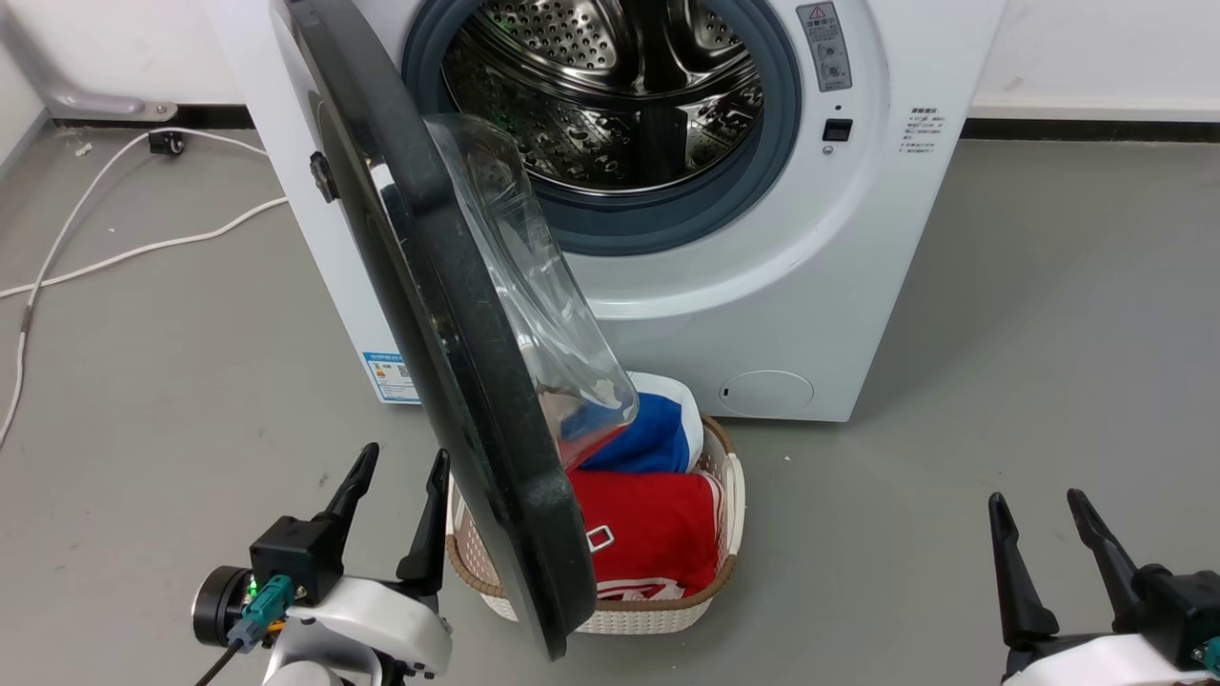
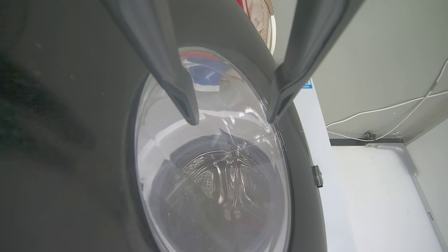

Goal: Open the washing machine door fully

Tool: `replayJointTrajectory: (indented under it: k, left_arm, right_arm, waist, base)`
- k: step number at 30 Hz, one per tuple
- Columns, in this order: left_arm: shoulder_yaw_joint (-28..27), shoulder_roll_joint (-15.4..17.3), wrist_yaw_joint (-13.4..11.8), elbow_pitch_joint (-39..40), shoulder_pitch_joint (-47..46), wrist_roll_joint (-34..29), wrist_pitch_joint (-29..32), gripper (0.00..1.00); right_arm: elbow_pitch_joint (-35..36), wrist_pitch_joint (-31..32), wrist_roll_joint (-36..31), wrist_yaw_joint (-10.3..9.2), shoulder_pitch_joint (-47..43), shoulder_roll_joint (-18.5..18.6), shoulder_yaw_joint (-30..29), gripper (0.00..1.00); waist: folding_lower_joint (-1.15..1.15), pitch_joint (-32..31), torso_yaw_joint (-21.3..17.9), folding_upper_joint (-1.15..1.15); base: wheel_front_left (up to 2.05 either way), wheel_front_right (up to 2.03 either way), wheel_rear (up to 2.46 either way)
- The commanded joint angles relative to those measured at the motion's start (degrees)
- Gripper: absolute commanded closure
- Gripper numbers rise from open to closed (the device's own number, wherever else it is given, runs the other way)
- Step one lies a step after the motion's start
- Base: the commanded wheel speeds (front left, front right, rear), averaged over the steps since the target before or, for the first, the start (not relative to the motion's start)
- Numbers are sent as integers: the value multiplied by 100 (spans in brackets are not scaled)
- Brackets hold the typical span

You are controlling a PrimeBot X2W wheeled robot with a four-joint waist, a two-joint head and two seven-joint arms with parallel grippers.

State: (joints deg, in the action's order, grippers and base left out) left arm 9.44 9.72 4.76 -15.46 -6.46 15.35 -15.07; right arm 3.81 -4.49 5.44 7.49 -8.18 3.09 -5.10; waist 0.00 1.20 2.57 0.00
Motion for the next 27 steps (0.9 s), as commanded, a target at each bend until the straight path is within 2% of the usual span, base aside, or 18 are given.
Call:
replayJointTrajectory:
  k: [1, 2, 3, 9, 15, 22, 26, 27]
  left_arm:
    - [8, 6, -27, -14, -35, 18, 0, 9]
    - [13, 9, -23, -13, -38, 31, 8, 63]
    - [23, 12, -15, -18, -42, 52, 24, 100]
    - [39, 72, -18, 8, -51, 86, 98, 100]
    - [-208, 177, -263, 484, -94, 181, 246, 100]
    - [-426, 310, -628, 1755, -271, 73, 463, 100]
    - [-397, 314, -747, 2670, -435, -49, 538, 100]
    - [-304, 290, -754, 3115, -549, -105, 580, 100]
  right_arm:
    - [24, -21, -32, 1, -20, -26, 2, 0]
    - [30, -21, -34, 1, -18, -27, 4, 0]
    - [37, -22, -76, 1, -14, -28, 11, 0]
    - [54, -1, -71, 0, 8, -30, 2, 0]
    - [91, 15, -81, 1, 52, -30, -43, 0]
    - [134, 28, -46, 1, 46, -31, -111, 0]
    - [150, 31, -45, 0, 51, -30, -141, 0]
    - [155, 36, -46, 1, 52, -30, -145, 0]
  waist:
    - [0, 4, -6, 0]
    - [0, 7, -8, 0]
    - [0, 11, -10, 0]
    - [0, 10, -5, 0]
    - [0, -21, 59, 0]
    - [0, -65, 175, 0]
    - [0, -62, 229, 0]
    - [0, -57, 253, 0]
  base:
    - [0, 0, 0]
    - [0, 0, 0]
    - [0, 0, 0]
    - [0, 0, 0]
    - [0, 0, 0]
    - [0, 0, 0]
    - [0, 0, 0]
    - [0, 0, 0]
